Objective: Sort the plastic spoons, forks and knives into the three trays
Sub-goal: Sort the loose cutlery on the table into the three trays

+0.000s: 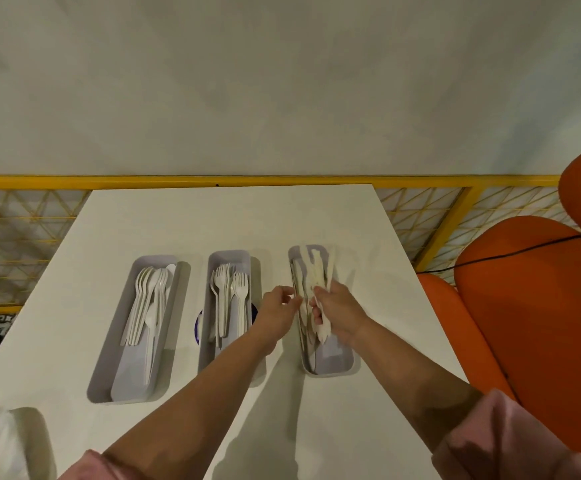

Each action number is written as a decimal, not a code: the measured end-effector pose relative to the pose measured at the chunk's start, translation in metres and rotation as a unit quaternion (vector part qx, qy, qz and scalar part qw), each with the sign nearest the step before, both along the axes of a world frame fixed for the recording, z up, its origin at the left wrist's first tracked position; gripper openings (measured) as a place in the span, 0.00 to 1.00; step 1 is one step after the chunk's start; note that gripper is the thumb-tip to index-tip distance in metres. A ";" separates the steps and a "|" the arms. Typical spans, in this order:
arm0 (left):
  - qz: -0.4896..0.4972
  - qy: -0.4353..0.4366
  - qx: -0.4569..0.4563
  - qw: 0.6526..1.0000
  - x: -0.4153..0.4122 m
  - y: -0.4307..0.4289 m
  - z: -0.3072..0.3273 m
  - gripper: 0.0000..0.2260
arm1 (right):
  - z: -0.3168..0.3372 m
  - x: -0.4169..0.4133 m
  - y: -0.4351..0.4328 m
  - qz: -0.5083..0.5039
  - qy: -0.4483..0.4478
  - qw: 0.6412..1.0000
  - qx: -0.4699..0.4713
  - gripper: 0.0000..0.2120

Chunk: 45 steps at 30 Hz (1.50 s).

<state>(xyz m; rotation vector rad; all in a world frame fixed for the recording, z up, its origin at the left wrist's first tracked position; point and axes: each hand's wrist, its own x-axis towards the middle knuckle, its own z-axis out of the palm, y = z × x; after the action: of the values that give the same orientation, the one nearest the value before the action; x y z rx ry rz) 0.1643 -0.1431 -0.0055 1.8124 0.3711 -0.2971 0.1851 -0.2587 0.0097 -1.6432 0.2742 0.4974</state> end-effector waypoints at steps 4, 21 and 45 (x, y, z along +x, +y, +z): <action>-0.026 0.013 0.054 0.998 0.003 -0.001 -0.018 0.19 | -0.019 0.020 0.001 -0.017 0.027 0.997 -0.070 0.09; -0.046 0.020 0.055 0.997 0.006 -0.001 -0.036 0.25 | -0.034 0.045 0.025 0.095 -0.027 0.949 -0.298 0.24; 0.051 -0.051 0.293 0.953 -0.096 0.121 0.017 0.10 | 0.018 -0.042 0.128 0.373 -0.214 0.867 -0.250 0.08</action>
<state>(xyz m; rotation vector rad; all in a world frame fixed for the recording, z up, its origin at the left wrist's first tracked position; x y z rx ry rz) 0.0687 -0.0220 0.0113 2.3682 0.5150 -0.0127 0.1434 -0.1303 0.0274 -2.3080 -0.6506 0.6454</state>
